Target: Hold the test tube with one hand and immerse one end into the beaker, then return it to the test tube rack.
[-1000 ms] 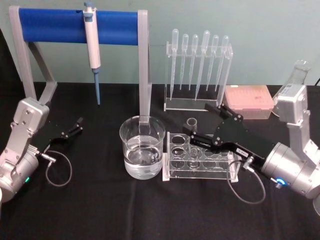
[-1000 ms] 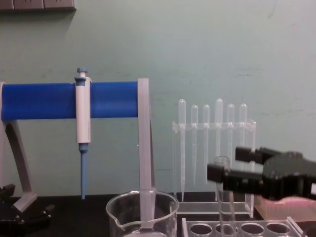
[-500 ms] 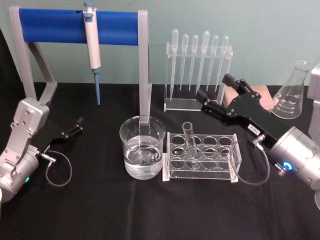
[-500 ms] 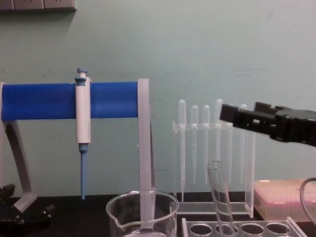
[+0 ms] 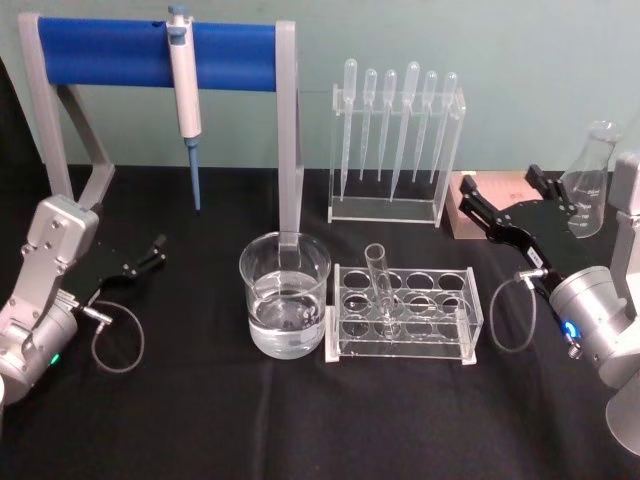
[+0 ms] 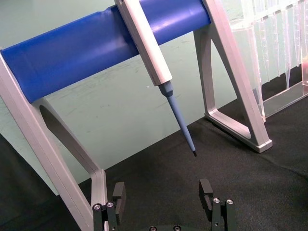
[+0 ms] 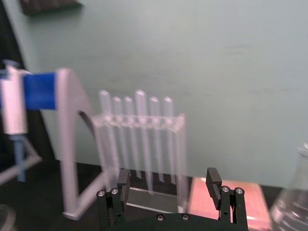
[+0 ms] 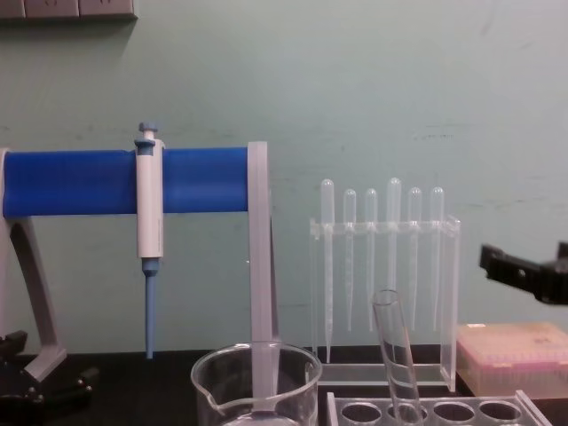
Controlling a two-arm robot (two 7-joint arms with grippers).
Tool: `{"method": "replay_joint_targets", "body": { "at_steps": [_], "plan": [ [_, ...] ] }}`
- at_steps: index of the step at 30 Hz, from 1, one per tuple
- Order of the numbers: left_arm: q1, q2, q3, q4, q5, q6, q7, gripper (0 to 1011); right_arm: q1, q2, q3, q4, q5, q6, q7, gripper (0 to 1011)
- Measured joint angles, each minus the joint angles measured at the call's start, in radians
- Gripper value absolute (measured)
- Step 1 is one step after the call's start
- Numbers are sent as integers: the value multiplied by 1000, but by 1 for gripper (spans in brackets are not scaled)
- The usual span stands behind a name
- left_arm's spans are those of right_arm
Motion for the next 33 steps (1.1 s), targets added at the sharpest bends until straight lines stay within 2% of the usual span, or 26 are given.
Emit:
{"method": "replay_joint_targets", "body": {
  "at_steps": [3,6,11,19,33],
  "plan": [
    [0,0,0,0,0,0,0,1000,6,-16,8,37,-38,1,-36,1004],
    [0,0,0,0,0,0,0,1000,10,-25,14,61,-58,2,-48,1004],
    [0,0,0,0,0,0,0,1000,11,-32,22,81,-71,2,-47,1004],
    [0,0,0,0,0,0,0,1000,8,-40,29,98,-78,11,-19,1004],
    [0,0,0,0,0,0,0,1000,8,-38,27,95,-77,10,-20,1004]
  ]
}}
